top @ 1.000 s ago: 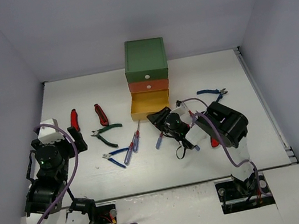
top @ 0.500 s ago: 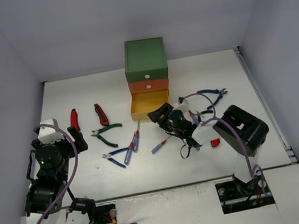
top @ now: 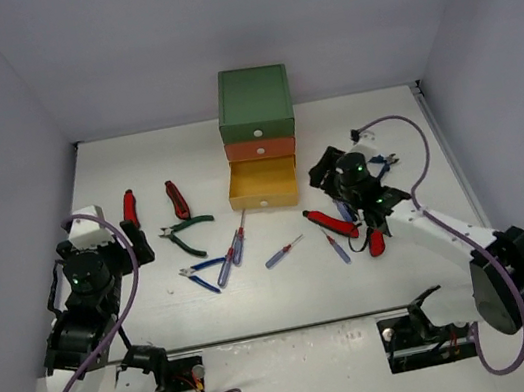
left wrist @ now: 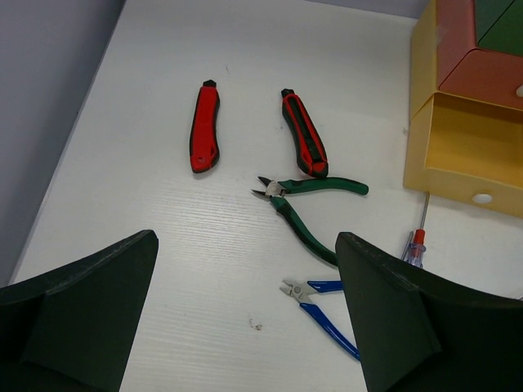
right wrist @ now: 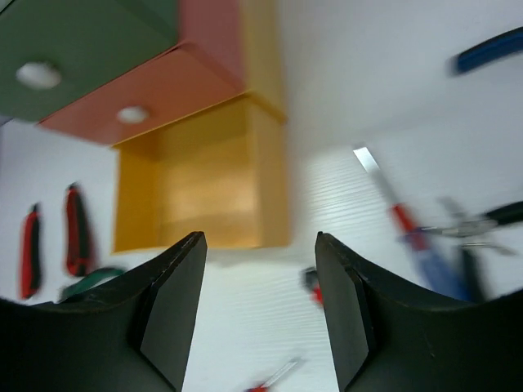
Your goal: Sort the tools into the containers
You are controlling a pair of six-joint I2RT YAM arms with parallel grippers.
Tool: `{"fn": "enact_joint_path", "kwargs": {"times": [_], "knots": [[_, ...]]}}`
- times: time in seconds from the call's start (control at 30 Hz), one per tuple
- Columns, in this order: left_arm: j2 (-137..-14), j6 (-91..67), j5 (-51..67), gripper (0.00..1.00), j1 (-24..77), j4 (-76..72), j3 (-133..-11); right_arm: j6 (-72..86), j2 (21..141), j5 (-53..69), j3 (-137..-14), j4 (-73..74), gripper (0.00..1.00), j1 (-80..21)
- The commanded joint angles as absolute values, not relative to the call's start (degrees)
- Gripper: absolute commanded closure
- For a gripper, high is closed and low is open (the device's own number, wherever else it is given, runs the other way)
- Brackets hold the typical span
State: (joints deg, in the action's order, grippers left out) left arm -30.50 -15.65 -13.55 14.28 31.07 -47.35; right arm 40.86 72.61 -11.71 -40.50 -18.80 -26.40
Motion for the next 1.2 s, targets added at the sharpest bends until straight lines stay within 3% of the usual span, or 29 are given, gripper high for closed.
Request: {"fn": "enact_joint_path", "kwargs": {"times": [0.0, 0.27, 1.17], "knots": [[-34.09, -14.67, -12.88, 0.12, 14.69, 28.29, -50.14, 26.81, 69.97, -11.31, -42.88, -3.19, 0.46, -19.17], [-36.51, -14.61, -11.37, 0.12, 14.96, 27.65, -51.06, 19.70, 74.45, -2.90, -43.24, -0.44, 0.53, -9.35], [-37.51, -15.21, -9.77, 0.12, 15.29, 27.69, -50.83, 20.02, 89.66, 2.33, -45.53, -4.36, 0.59, -9.71]]}}
